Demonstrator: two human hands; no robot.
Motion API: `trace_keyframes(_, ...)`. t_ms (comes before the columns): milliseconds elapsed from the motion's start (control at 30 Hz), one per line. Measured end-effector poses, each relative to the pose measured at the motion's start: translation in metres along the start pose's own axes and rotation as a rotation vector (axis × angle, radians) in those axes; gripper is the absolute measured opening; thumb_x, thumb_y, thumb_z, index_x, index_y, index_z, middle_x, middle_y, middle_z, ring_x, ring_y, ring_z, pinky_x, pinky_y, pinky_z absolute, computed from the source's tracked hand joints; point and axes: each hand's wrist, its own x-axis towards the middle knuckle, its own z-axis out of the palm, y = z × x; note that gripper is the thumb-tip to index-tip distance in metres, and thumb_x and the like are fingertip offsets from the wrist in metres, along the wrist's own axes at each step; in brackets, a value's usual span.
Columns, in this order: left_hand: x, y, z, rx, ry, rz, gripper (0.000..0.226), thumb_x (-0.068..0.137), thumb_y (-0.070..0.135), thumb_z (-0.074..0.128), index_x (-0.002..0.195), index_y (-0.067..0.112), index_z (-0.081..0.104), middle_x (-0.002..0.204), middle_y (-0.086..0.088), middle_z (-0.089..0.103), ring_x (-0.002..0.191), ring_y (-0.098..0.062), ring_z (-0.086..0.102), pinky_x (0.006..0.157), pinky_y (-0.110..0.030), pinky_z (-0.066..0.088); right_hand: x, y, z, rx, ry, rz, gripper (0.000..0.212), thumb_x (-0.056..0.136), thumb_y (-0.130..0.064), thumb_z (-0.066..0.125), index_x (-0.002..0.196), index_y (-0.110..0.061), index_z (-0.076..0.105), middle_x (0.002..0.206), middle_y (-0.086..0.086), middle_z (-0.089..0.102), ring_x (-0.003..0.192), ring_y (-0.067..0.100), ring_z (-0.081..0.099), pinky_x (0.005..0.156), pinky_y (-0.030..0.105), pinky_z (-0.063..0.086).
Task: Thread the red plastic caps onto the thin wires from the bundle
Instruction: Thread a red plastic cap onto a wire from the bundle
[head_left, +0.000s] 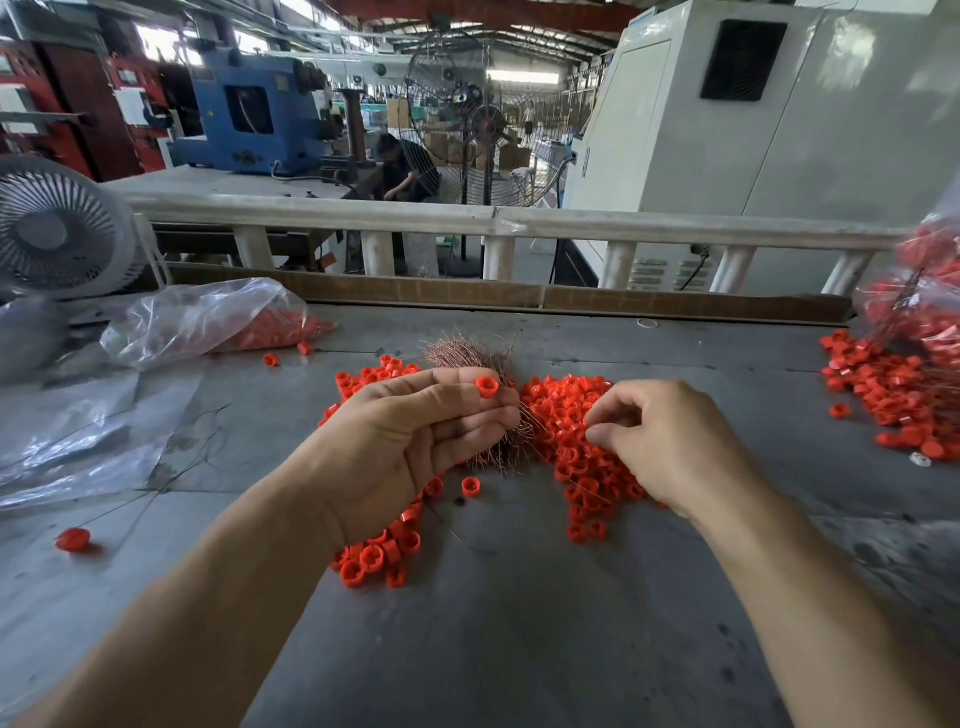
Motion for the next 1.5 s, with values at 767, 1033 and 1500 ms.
trace_keyframes(767, 0.002, -0.005, 0.000, 0.022, 0.003, 0.013, 0.025, 0.077, 0.008, 0.074, 0.101, -0.001, 0.077, 0.113, -0.027, 0.072, 0.094, -0.026, 0.076, 0.074, -0.027, 0.062, -0.001, -0.003, 0.013, -0.184, 0.050, -0.166, 0.008, 0.089, -0.035, 0.076, 0.093, -0.038, 0.070, 0.088, -0.014, 0.051, 0.083, 0.011, 0.056, 0.068, 0.029, 0.043)
trace_keyframes(1033, 0.002, -0.005, 0.000, 0.031, 0.002, 0.017, 0.019, 0.079, 0.008, 0.072, 0.096, 0.002, 0.079, 0.113, -0.027, 0.072, 0.095, -0.027, 0.076, 0.074, -0.027, 0.062, -0.002, -0.009, 0.015, -0.155, 0.092, -0.251, 0.004, 0.092, -0.037, 0.069, 0.088, -0.036, 0.067, 0.088, -0.014, 0.052, 0.079, 0.012, 0.058, 0.069, 0.036, 0.053)
trace_keyframes(1500, 0.002, -0.006, -0.002, 0.044, 0.000, 0.013, 0.017, 0.083, 0.007, 0.071, 0.098, 0.003, 0.079, 0.114, -0.027, 0.072, 0.099, -0.028, 0.075, 0.077, -0.028, 0.062, 0.000, -0.005, 0.018, 0.064, 0.083, -0.310, 0.010, 0.089, -0.033, 0.077, 0.083, -0.030, 0.070, 0.081, -0.014, 0.063, 0.076, 0.004, 0.058, 0.070, 0.032, 0.049)
